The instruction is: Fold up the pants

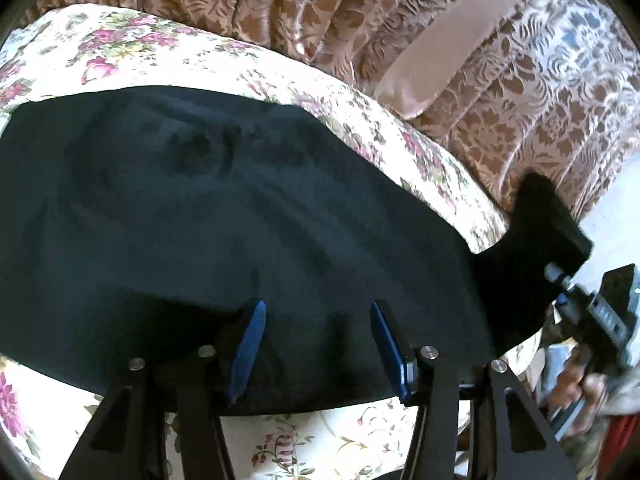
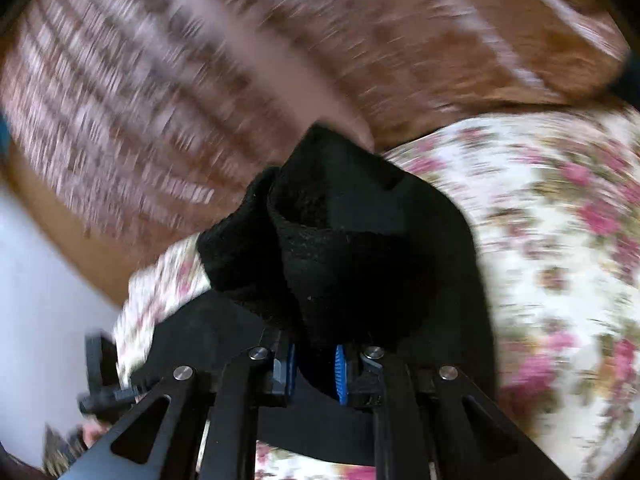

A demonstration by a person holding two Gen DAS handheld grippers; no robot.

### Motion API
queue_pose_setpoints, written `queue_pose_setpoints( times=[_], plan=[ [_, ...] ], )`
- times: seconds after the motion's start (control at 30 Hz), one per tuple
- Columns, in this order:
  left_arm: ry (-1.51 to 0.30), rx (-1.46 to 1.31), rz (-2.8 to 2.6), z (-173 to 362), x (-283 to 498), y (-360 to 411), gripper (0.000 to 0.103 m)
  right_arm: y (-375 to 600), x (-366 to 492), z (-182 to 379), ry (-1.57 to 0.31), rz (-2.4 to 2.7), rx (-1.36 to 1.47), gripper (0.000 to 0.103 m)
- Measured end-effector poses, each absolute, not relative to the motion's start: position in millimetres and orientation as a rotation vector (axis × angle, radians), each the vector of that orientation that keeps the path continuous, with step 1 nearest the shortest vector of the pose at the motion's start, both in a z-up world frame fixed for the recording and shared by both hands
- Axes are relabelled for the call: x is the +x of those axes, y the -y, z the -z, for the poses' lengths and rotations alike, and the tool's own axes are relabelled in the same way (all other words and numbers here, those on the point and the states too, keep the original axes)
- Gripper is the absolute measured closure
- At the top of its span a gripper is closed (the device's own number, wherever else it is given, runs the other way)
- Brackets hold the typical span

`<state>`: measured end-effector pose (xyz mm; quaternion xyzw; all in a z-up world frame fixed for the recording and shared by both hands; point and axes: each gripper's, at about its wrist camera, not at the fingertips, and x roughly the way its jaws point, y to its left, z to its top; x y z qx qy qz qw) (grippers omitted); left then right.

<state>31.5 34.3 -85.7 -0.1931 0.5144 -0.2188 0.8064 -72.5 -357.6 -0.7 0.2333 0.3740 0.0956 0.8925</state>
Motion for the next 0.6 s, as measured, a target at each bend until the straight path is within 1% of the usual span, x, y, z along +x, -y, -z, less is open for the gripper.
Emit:
queue_pose_setpoints(
  times=[0.2,0.27,0.33,0.4,0.47,0.5,0.6],
  plan=[
    [-1.119,-0.542,0.538,76,40,-45,0.049,238,-41,37,-0.961,-0.332,0.239,0.089],
    [-1.114,-0.586,0.601,72,43,-44,0.043,209,-42,50,-0.996,-0.341,0.151,0.089],
    [-1.111,-0.635,0.64,70,47,-43,0.025,191,-45,58,-1.004,-0.335,0.074,0.083],
    [-1.12,-0.677,0.681,70,52,-38,0.021,183,-51,64,-0.996,-0.346,0.039,0.067],
    [-1.137,-0.711,0.711,73,58,-29,0.017,179,-62,66,-0.997,-0.376,0.029,0.061],
    [-1.146,-0.722,0.721,75,61,-25,0.015,178,-63,64,-0.999,-0.384,0.019,0.061],
    [-1.192,-0.722,0.738,82,67,-9,0.015,181,-72,55,-1.002,-0.428,0.058,0.061]
  ],
)
